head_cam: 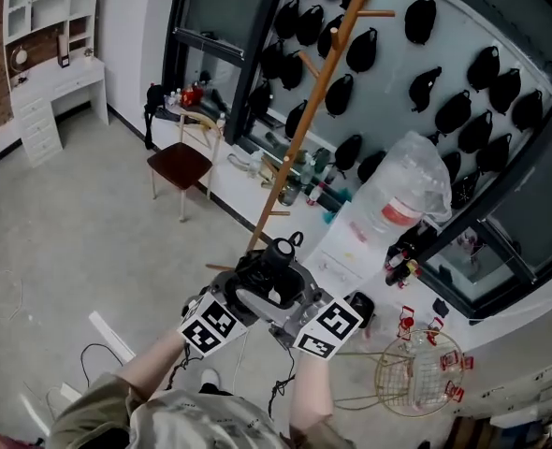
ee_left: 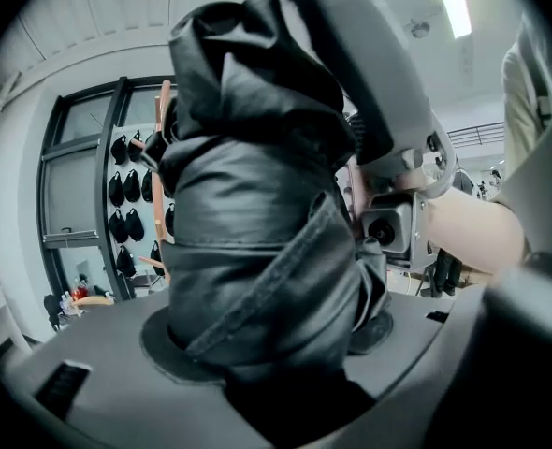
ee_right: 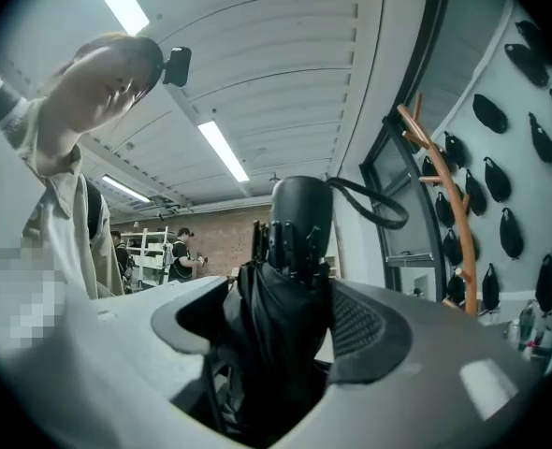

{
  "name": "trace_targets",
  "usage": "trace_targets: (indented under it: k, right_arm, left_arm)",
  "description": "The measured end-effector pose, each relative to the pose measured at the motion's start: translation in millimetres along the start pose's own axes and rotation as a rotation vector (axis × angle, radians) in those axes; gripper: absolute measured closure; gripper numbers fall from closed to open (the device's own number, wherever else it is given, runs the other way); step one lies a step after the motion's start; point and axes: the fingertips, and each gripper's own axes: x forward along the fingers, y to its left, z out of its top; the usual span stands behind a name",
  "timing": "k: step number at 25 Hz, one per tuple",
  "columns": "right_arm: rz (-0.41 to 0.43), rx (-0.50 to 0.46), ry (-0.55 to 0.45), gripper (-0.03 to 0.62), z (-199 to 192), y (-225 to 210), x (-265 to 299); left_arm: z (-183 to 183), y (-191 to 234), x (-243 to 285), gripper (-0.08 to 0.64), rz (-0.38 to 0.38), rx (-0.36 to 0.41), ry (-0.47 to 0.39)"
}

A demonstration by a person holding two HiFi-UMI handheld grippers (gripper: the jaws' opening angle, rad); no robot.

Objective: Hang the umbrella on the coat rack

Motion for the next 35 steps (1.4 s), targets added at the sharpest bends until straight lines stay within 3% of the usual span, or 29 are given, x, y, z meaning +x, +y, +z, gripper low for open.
trace_targets:
  k: [2,7,13,17,22,35]
  right_arm:
    - [-0.01,0.007,0.005,0.313,-1.8,-21.4,-6.7]
    - [0.001,0.006,0.029,0.382,-6.4,-58.2,-10.5]
    - [0.008,0.005,0.035,0.393,-8.5,-83.6,-1.4]
    - [-0.005,0.011,0.032,0.394,-14.1,-105.7,10.2]
    - [-0.065,0.021,0.027,0.394,-17.5,-141.5,22.5]
    - [-0.277,-0.054,0.086,0.394,-37.5,-239.3,79.2]
  left_arm:
    - [0.9,4.1,18.2,0.262,0.003,-0.003,0.005]
    - [3.6,19.3,52.1,0.256,0.021,-0.028,0.004]
    - [6.3,42.1,71.1,0.242,0.05,-0.031,-0.027]
    - [-0.5,60.5,82.2,0.16,0.056,-0.017,-0.022]
    - [-15.8,90.8,87.8,0.081,0.052,-0.025,0.006]
    - [-33.7,193.5,90.4,0.073,-0.016,-0.034,0.019]
